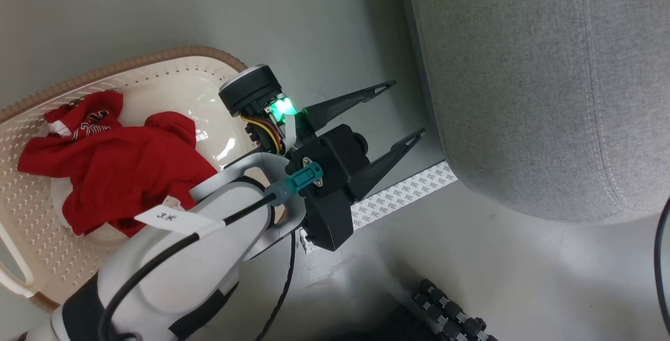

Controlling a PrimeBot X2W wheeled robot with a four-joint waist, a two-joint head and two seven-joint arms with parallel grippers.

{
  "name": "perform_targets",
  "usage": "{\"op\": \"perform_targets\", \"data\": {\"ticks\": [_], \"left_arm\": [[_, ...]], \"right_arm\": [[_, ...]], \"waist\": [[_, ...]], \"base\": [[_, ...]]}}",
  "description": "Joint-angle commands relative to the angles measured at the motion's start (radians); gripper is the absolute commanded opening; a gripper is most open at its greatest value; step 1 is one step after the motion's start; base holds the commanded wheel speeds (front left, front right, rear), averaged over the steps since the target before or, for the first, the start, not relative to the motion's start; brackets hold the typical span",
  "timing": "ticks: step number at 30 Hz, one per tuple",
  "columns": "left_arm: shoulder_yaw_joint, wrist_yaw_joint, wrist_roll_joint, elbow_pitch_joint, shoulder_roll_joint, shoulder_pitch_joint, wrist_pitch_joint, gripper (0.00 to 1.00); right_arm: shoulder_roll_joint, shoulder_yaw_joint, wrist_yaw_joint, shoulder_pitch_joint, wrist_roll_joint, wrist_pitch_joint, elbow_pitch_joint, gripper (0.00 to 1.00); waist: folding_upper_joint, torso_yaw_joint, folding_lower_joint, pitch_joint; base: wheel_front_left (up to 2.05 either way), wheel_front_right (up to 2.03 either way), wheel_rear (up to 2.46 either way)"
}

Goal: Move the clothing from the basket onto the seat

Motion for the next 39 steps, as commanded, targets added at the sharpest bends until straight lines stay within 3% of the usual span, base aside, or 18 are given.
{"op": "perform_targets", "data": {"ticks": [1,5,16,18,19,20,22,29,34,39], "left_arm": [[-0.006,0.002,0.002,-0.005,0.006,-0.001,0.004,1.00],[-0.015,0.004,0.000,-0.005,0.005,0.001,0.006,1.00],[-0.011,0.034,-0.018,-0.008,0.017,0.045,-0.004,1.00],[-0.010,0.044,-0.023,-0.004,0.015,0.058,-0.015,1.00],[-0.008,0.051,-0.024,-0.003,0.013,0.063,-0.021,1.00],[-0.007,0.055,-0.026,0.000,0.010,0.068,-0.028,1.00],[-0.005,0.065,-0.030,0.008,0.004,0.080,-0.045,1.00],[0.012,0.098,-0.054,0.057,-0.006,0.125,-0.121,1.00],[0.055,0.140,-0.086,0.102,-0.001,0.175,-0.196,1.00],[0.115,0.185,-0.132,0.136,0.001,0.223,-0.263,1.00]], "right_arm": [[0.014,-0.030,0.000,0.025,-0.030,-0.001,0.050,0.00],[0.043,-0.088,0.000,0.038,-0.088,-0.001,0.190,0.00],[0.093,-0.076,0.000,0.106,-0.175,-0.001,0.329,0.00],[0.105,-0.066,0.000,0.131,-0.189,-0.001,0.337,0.27],[0.111,-0.060,0.000,0.146,-0.193,-0.001,0.336,0.75],[0.106,-0.055,0.000,0.156,-0.196,-0.001,0.336,1.00],[0.102,-0.041,0.000,0.193,-0.207,-0.001,0.310,1.00],[0.192,-0.005,0.000,0.375,-0.258,-0.001,0.150,1.00],[0.260,0.113,0.000,0.497,-0.239,-0.001,0.055,1.00],[0.293,0.222,0.000,0.533,-0.172,-0.001,0.040,1.00]], "waist": [[-0.0002,0.001,-0.0001,0.004],[-0.0002,0.006,-0.0001,0.001],[-0.0002,0.011,-0.0001,-0.045],[-0.0002,0.014,-0.0001,-0.063],[-0.0002,0.016,-0.0001,-0.072],[-0.0002,0.021,-0.0001,-0.081],[-0.0002,0.032,-0.0001,-0.099],[-0.0002,0.070,-0.0001,-0.179],[-0.0002,0.101,-0.0001,-0.257],[-0.0002,0.131,-0.0001,-0.317]], "base": [[0.00,0.00,0.00],[0.00,0.00,0.00],[0.00,0.00,0.00],[0.00,0.00,0.00],[0.00,0.00,0.00],[0.00,0.00,0.00],[0.00,0.00,0.00],[0.00,0.00,0.00],[0.00,0.00,0.00],[0.00,0.00,0.00]]}}
